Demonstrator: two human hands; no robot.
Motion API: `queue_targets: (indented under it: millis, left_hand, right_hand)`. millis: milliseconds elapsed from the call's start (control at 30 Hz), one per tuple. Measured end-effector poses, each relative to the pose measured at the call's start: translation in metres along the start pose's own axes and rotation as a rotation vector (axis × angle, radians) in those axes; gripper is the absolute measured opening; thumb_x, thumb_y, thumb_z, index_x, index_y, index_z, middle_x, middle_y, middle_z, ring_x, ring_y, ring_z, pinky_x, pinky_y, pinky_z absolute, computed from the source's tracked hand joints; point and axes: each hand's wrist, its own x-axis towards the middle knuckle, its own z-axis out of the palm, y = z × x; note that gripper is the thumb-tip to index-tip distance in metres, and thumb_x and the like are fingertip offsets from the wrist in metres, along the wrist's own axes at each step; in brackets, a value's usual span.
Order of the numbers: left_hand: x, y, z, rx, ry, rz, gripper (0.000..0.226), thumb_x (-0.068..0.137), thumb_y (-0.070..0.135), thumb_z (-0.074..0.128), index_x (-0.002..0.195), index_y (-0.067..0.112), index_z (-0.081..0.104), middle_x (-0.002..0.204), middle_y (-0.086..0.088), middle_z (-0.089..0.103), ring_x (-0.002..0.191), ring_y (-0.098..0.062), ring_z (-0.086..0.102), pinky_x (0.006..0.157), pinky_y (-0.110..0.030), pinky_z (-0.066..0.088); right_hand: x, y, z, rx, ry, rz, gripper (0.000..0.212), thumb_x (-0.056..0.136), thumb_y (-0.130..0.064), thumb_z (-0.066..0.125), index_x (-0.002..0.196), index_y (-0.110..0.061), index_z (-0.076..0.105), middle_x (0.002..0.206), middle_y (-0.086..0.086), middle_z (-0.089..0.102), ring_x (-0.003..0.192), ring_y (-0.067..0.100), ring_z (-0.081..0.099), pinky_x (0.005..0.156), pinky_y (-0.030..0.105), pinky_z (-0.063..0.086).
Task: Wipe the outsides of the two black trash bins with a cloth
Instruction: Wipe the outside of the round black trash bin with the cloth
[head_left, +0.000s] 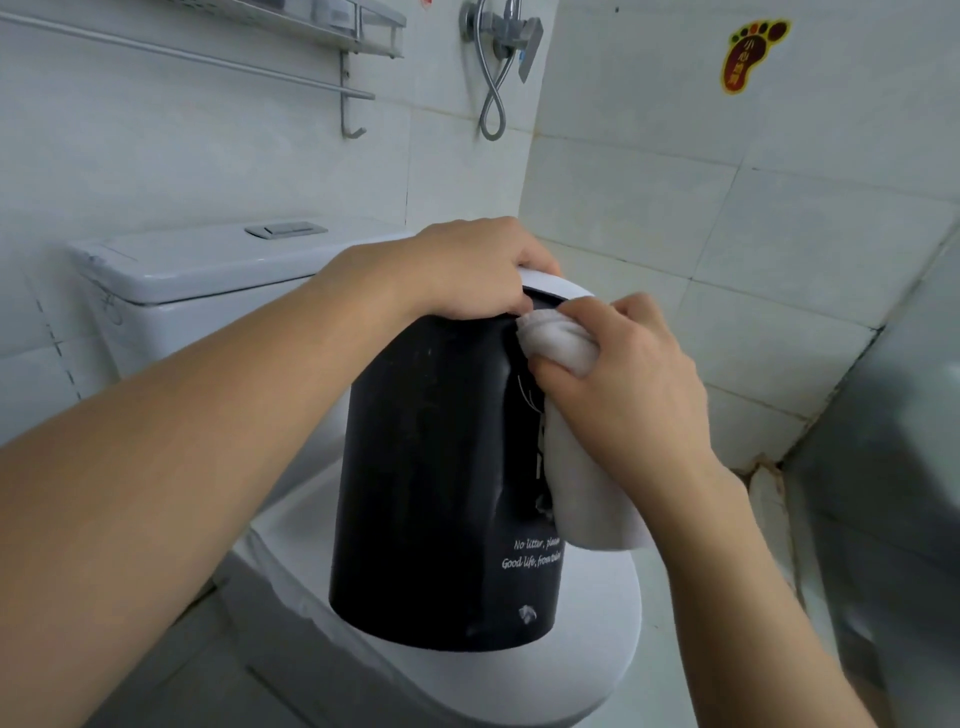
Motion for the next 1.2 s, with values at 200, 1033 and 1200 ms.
queue_targets:
  millis: [200,1033,1200]
  left_hand:
    - [0.001,-0.011,-0.002,0.065,0.032,-0.041,0.038,0.090,0.020,0.060,0.122,0.042,0.062,0.115,0.012,0.063,0.108,-0.019,0.055,0.096,-0.041,0.044]
    - [0.013,-0.028,0.028,0.305,0.179,-0.062,0.087,0.063,0.059,0.080,0.135,0.031,0.042,0.130,0.007,0.050,0.123,-0.021,0.040,0.100,-0.042,0.029]
    - [0.011,-0.032,0.028,0.304,0.192,-0.062,0.089,0.063,0.060,0.080,0.137,0.030,0.042,0.132,0.007,0.049,0.125,-0.021,0.040,0.100,-0.043,0.029]
  right_hand:
    - [-0.018,0.018,0.009,0.101,-0.136,0.012,0.023,0.080,-0.042,0.065,0.103,-0.043,0.060,0.099,-0.012,0.049,0.084,0.013,0.055,0.067,0.032,0.045]
    - [-0.049,0.043,0.022,0.144,-0.182,0.052,0.027,0.079,-0.044,0.067,0.106,-0.046,0.061,0.099,-0.014,0.050,0.086,0.011,0.057,0.069,0.034,0.050]
    - [-0.053,0.030,0.031,0.088,-0.198,0.001,0.028,0.080,-0.046,0.063,0.108,-0.046,0.057,0.102,-0.014,0.048,0.084,0.017,0.057,0.066,0.034,0.050]
